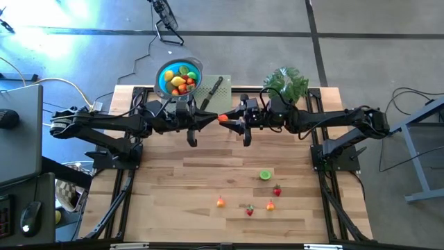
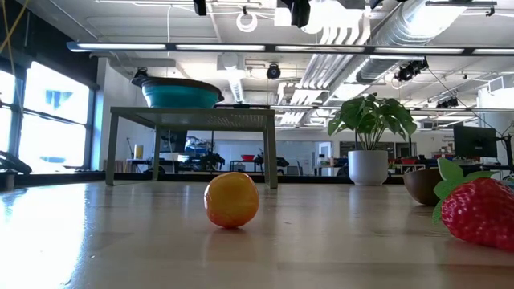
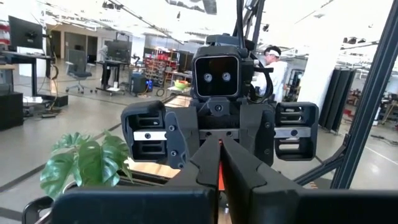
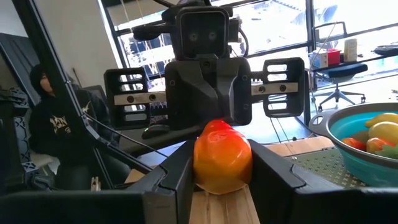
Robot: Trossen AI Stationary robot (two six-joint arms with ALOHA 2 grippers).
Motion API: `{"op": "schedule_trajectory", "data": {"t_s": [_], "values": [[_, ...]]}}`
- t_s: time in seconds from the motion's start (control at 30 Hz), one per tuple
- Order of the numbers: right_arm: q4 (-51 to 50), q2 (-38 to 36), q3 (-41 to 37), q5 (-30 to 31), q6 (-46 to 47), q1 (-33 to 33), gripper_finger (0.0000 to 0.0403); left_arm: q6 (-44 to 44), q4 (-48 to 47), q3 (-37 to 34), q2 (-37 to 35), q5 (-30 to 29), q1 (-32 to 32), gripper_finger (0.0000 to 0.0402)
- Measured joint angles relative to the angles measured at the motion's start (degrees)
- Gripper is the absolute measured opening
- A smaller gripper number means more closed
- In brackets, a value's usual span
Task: Pick & Place Fruit
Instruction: Put the orange pear into the strainer bowl on the shelf
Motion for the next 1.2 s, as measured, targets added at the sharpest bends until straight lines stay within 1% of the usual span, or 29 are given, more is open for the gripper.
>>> {"op": "schedule_trajectory", "data": {"t_s": [0.43, 0.57, 0.8, 0.97, 1.07, 1.2], "values": [[0.20, 0.00, 0.02, -0.35, -1.45, 0.00, 0.0177, -1.05, -0.24, 0.00, 0.00, 0.00, -0.02, 0.0001], [0.08, 0.00, 0.02, -0.29, -1.45, 0.00, 0.0215, -1.05, -0.20, 0.00, -0.09, 0.00, 0.00, 0.0001], [-2.32, 0.00, 0.02, 0.07, -0.39, -0.08, 0.0302, -0.18, -0.33, 0.00, -0.38, -0.02, 0.00, 0.0000], [-4.40, 0.00, 0.02, 0.41, 0.90, -1.10, 0.0336, 1.07, -1.09, -0.02, -1.90, -0.68, 0.00, 0.0000], [-7.02, 0.00, 0.02, 1.86, 1.01, -1.95, 0.0343, 2.30, -1.78, -0.02, -3.54, -3.02, 0.02, 0.0000], [-9.62, 0.00, 0.02, 1.59, 1.95, -3.35, 0.0341, 2.42, -8.89, 0.00, -6.86, -10.54, 0.04, 0.0000]]}}
